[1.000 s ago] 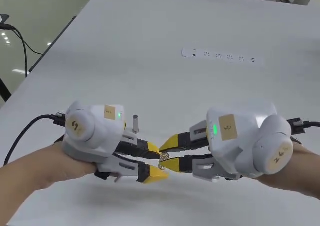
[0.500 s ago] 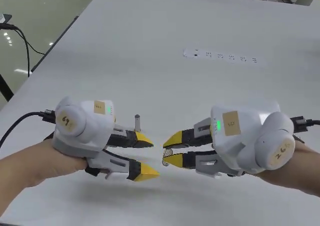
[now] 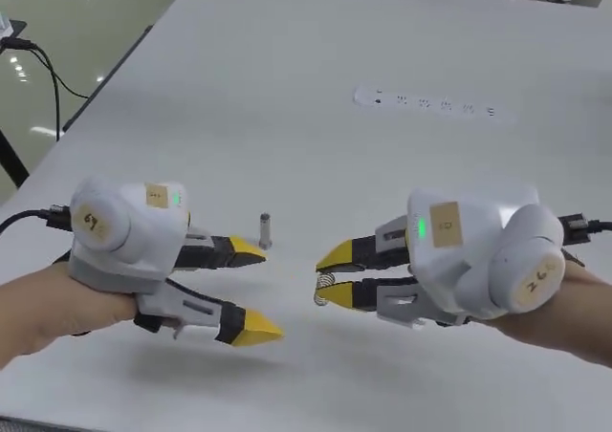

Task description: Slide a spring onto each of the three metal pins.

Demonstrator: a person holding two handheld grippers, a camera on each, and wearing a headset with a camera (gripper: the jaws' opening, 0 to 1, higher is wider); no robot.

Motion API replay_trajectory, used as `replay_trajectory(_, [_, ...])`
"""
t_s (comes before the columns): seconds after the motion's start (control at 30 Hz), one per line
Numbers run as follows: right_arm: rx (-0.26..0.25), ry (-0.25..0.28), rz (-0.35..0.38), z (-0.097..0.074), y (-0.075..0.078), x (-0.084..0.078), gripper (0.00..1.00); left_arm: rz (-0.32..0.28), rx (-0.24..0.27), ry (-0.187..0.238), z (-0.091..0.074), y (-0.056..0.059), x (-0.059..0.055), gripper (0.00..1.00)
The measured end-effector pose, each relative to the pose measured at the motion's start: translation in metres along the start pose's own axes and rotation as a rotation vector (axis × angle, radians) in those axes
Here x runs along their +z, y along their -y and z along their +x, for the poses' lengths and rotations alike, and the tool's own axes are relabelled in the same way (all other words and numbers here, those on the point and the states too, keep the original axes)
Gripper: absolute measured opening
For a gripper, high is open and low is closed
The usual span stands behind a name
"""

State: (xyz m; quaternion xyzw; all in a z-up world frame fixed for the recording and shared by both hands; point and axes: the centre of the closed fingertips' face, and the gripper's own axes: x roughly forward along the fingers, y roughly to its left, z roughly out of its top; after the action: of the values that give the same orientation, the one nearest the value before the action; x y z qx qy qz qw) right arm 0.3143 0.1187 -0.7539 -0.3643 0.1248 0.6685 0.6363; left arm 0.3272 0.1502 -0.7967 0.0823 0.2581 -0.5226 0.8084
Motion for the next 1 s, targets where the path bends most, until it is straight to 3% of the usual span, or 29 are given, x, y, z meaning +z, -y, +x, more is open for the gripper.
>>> replay_trajectory(0.23, [-0.006, 0.002, 0.003, 0.002, 0.003, 0.001, 0.07, -0.027, 0.045, 0.016, -0.016, -0.012, -0.003, 0.65])
replay_trajectory(0.6, [-0.012, 0.003, 0.03, 0.005, 0.008, -0.002, 0.07, -0.07, 0.088, 0.032, -0.025, -0.019, -0.011, 0.97])
replay_trajectory(1.0, [-0.019, -0.011, 0.028, 0.01, 0.016, -0.006, 0.07, -0.081, 0.114, 0.04, -0.035, -0.025, -0.013, 0.98])
